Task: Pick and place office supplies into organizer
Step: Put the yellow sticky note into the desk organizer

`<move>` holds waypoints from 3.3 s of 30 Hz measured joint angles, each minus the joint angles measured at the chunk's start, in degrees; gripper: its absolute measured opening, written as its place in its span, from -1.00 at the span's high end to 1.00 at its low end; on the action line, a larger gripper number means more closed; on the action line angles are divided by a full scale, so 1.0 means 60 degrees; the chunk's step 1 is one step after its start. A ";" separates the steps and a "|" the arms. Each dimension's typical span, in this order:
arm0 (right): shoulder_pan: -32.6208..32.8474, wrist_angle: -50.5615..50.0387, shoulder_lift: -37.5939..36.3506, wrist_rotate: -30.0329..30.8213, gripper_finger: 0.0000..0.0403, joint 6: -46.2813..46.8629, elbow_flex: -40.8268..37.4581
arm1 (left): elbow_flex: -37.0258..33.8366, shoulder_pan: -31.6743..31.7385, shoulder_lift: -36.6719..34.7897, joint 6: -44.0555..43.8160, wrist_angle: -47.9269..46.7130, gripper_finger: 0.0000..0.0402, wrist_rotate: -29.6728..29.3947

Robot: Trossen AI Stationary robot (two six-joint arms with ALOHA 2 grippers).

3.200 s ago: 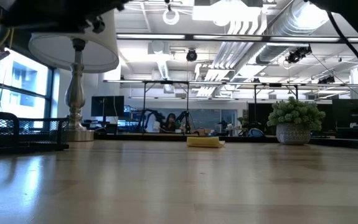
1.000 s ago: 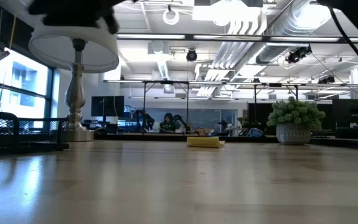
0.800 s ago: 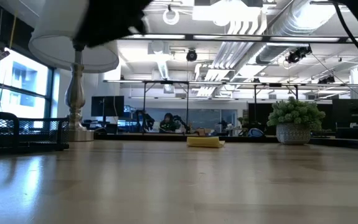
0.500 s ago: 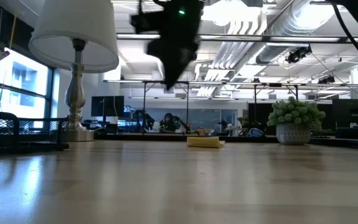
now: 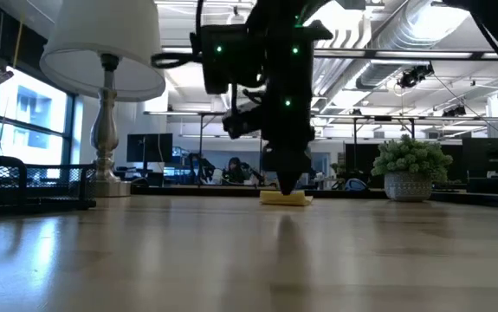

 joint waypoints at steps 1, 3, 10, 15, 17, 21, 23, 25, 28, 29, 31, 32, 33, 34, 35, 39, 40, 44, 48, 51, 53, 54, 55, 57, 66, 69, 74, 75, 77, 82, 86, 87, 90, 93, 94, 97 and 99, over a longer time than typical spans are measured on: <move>-0.0027 0.0355 -0.0146 0.0060 0.34 -0.0169 -0.0168 | 0.0000 0.0001 0.0000 0.0000 0.0000 0.35 0.0026; -0.0077 0.1023 -0.0589 0.0184 0.34 -0.0457 -0.0522 | 0.0000 -0.0002 -0.0004 0.0051 -0.0035 0.35 0.0045; -0.0619 0.3759 -0.2182 -0.0329 0.25 -0.1225 -0.3078 | 0.0202 0.0000 -0.0004 -0.0279 -0.0860 0.35 -0.0901; -0.0857 0.5544 -0.2558 -0.0039 0.10 -0.1215 -0.4655 | 0.0464 -0.0002 -0.0007 -0.0440 -0.1497 0.35 -0.1058; -0.0960 0.5867 -0.2583 -0.0003 0.07 -0.1294 -0.4909 | 0.0474 0.0002 -0.0011 -0.0437 -0.1525 0.35 -0.1072; -0.1172 0.6435 -0.2583 0.0012 0.06 -0.1364 -0.5242 | 0.0470 0.0002 -0.0009 -0.0437 -0.1535 0.35 -0.1504; -0.1237 0.6452 -0.2583 0.0127 0.10 -0.1491 -0.5245 | 0.0469 0.0002 -0.0011 -0.0435 -0.1606 0.35 -0.1747; -0.1298 0.6531 -0.2545 0.0141 0.19 -0.1655 -0.5245 | 0.0466 0.0002 -0.0011 -0.0403 -0.1603 0.35 -0.1876; -0.1389 0.6577 -0.2412 -0.0279 0.39 -0.1868 -0.5235 | 0.0466 0.0002 -0.0011 -0.0321 -0.1601 0.35 -0.1900; -0.1401 0.6601 -0.2381 -0.0398 0.46 -0.1876 -0.5223 | 0.0466 0.0002 -0.0011 -0.0321 -0.1599 0.35 -0.1900; -0.1424 0.6645 -0.2283 -0.0481 0.61 -0.1883 -0.5202 | 0.0466 0.0002 -0.0011 -0.0317 -0.1596 0.35 -0.1900; -0.1419 0.6671 -0.2265 -0.0462 0.69 -0.1892 -0.5202 | 0.0466 0.0002 -0.0011 -0.0321 -0.1596 0.35 -0.1900; -0.1415 0.6684 -0.2256 -0.0401 0.77 -0.1901 -0.5203 | 0.0466 0.0002 -0.0011 -0.0324 -0.1603 0.35 -0.1900; -0.1375 0.6704 -0.2245 -0.0261 0.86 -0.1940 -0.5203 | 0.0466 0.0002 -0.0011 -0.0328 -0.1599 0.35 -0.1900; -0.1303 0.6678 -0.2237 -0.0045 0.92 -0.2041 -0.5192 | 0.0466 0.0002 -0.0011 -0.0355 -0.1599 0.35 -0.1900; -0.0979 0.6481 -0.2240 0.0746 0.94 -0.2811 -0.4728 | 0.0469 0.0002 -0.0011 -0.0451 -0.1603 0.35 -0.1892; -0.0888 0.6397 -0.2248 0.0788 0.96 -0.2986 -0.4503 | 0.0528 0.0002 -0.0011 -0.0506 -0.1684 0.35 -0.1874; -0.0451 0.5840 -0.2248 0.1097 0.98 -0.3509 -0.3634 | 0.1194 0.0002 -0.0015 -0.1011 -0.2216 0.35 -0.1260; 0.0175 0.6055 -0.2248 0.1157 0.99 -0.4778 -0.2498 | 0.1767 0.0002 -0.0015 -0.1388 -0.3188 0.35 -0.0444; 0.0643 0.6690 -0.2254 0.0600 0.99 -0.5898 -0.1607 | 0.1922 0.0002 -0.0015 -0.1473 -0.3774 0.35 -0.0385; 0.0888 0.7054 -0.2256 0.0037 0.99 -0.6911 -0.1083 | 0.1947 0.0002 -0.0012 -0.1473 -0.3889 0.35 -0.0521; 0.0960 0.7289 -0.2237 -0.0346 0.99 -0.7416 -0.0862 | 0.1960 0.0002 -0.0011 -0.1472 -0.3879 0.35 -0.0620; 0.1005 0.7544 -0.2213 -0.0741 1.00 -0.7941 -0.0671 | 0.1960 0.0002 -0.0015 -0.1475 -0.3869 0.35 -0.0697; 0.1047 0.7944 -0.2141 -0.1381 1.00 -0.8823 -0.0486 | 0.1960 0.0002 -0.0015 -0.1474 -0.3867 0.35 -0.0781; 0.0690 0.9539 -0.0734 -0.2294 1.00 -1.1706 -0.0100 | 0.1960 0.0002 -0.0015 -0.1585 -0.3745 0.35 -0.0803; 0.0497 0.9511 -0.0315 -0.2737 1.00 -1.2049 0.0276 | 0.1963 0.0002 -0.0015 -0.1617 -0.3747 0.35 -0.0802; 0.0211 0.9374 0.0009 -0.4153 1.00 -1.2621 0.0763 | 0.1963 0.0002 -0.0012 -0.1606 -0.3771 0.35 -0.0803; 0.0173 0.9405 0.0051 -0.4369 1.00 -1.2769 0.0813 | 0.1963 0.0002 -0.0015 -0.1606 -0.3779 0.35 -0.0807; 0.0114 0.9493 0.0116 -0.4682 1.00 -1.2871 0.0911 | 0.1963 0.0002 -0.0015 -0.1603 -0.3902 0.35 -0.0807; -0.0037 0.9437 0.0285 -0.5229 1.00 -1.2875 0.0933 | 0.1963 0.0002 -0.0015 -0.1614 -0.3903 0.35 -0.0929; -0.0148 0.9548 0.0540 -0.5608 1.00 -1.3234 0.0929 | 0.1963 0.0002 -0.0015 -0.1764 -0.3896 0.35 -0.1330; -0.0173 0.9762 0.0618 -0.5690 1.00 -1.3299 0.0933 | 0.1963 0.0002 -0.0015 -0.1785 -0.3891 0.35 -0.1423; -0.0305 0.9827 0.0736 -0.5839 1.00 -1.3427 0.0929 | 0.1963 0.0002 0.0013 -0.1837 -0.3909 0.35 -0.1730; -0.0478 0.9879 0.0761 -0.6176 1.00 -1.3550 0.0929 | 0.1960 0.0002 0.0092 -0.2003 -0.3944 0.35 -0.2057; -0.0544 0.9930 0.0761 -0.6322 1.00 -1.3607 0.0929 | 0.1962 0.0002 0.0112 -0.2024 -0.3936 0.35 -0.2156; -0.0686 0.9982 0.0761 -0.6677 1.00 -1.3848 0.0929 | 0.1963 0.0002 0.0211 -0.2280 -0.3954 0.35 -0.2376; -0.0748 0.9976 0.0761 -0.6750 1.00 -1.3944 0.0929 | 0.1960 0.0002 0.0235 -0.2492 -0.3995 0.35 -0.2453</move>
